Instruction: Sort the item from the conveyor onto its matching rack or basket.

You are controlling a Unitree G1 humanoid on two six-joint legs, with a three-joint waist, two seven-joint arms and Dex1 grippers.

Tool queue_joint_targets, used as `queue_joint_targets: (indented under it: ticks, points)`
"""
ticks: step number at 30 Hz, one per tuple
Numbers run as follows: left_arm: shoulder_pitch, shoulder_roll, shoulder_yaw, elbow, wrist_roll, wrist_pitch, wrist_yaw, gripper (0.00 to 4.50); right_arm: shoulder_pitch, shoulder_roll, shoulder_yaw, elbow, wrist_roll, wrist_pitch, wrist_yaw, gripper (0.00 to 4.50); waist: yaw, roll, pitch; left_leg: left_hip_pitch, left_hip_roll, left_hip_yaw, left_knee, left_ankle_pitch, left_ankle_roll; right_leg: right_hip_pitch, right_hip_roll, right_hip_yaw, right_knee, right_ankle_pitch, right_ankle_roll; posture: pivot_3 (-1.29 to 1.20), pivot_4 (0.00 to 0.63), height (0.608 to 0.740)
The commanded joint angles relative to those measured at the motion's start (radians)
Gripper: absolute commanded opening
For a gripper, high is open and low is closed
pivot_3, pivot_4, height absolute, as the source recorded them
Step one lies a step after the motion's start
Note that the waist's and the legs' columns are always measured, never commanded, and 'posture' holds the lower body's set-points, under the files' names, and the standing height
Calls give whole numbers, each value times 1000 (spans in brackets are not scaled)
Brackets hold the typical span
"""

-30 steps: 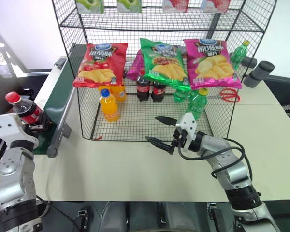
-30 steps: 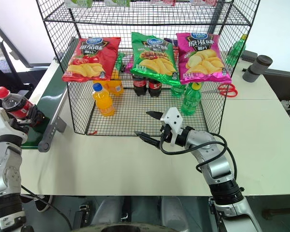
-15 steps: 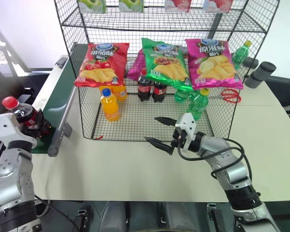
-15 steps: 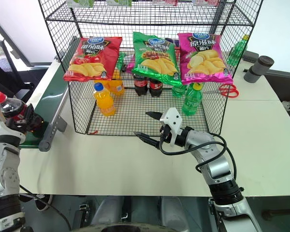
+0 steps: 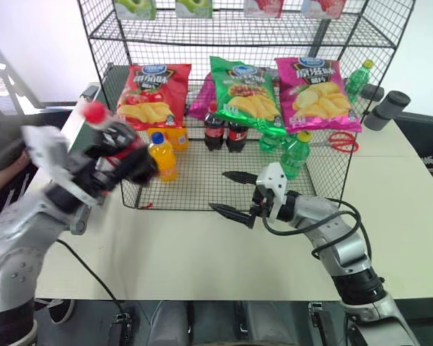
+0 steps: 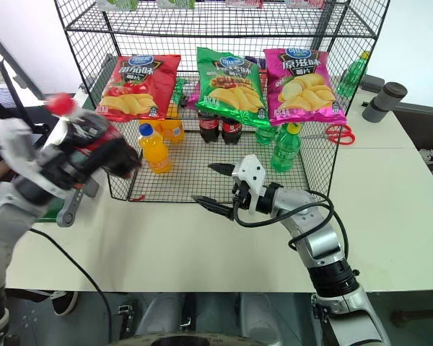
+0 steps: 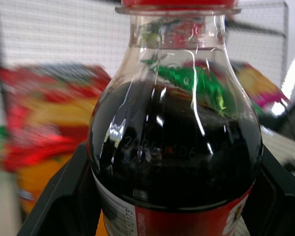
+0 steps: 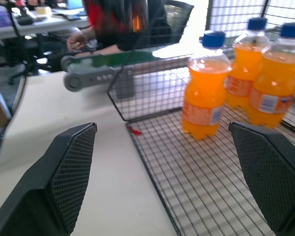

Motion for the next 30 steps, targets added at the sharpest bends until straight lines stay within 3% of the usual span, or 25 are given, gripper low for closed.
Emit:
queue_joint_targets:
  ticks: [1, 5, 14, 28, 29, 30]
  points:
    - [-61, -30, -99, -24, 26, -6, -36, 3047, -29, 12, -6, -66, 78, 64, 18, 4500, 1, 0, 0, 0, 0, 0, 0, 0, 0, 0, 1, 0, 0, 0, 0, 0, 150, 734]
    - [-122, -95, -183, 41, 30, 0, -83, 3047, -48, 16, -4, -94, 117, 130, 15, 4500, 2, 0, 0, 0, 1, 0, 0, 0, 0, 0, 2, 0, 0, 0, 0, 0, 150, 734]
    - [-227, -104, -341, 122, 106, 18, -255, 3047, -107, 28, 35, -62, 80, 150, 5, 4500, 2, 0, 0, 0, 1, 0, 1, 0, 0, -1, 8, 1, 0, 0, 0, 0, 150, 734]
    - [-244, -147, -371, 133, 181, 9, -303, 3047, -104, 18, 72, -73, 101, 232, 62, 4500, 3, 0, 0, -1, 2, 0, 1, 0, 0, -1, 8, 1, 0, 0, 1, 0, 150, 734]
    - [-242, -147, -369, 131, 184, 8, -302, 3040, -102, 18, 73, -73, 103, 235, 63, 3976, 3, 0, 0, -1, 2, 0, 1, 0, 0, -1, 8, 1, 0, 0, 1, 0, 150, 734]
    - [-241, -149, -368, 130, 185, 7, -301, 3040, -101, 19, 73, -74, 104, 237, 66, 3788, 3, 0, 0, -1, 2, 0, 1, 0, 0, -1, 8, 1, 0, 0, 1, 0, 150, 734]
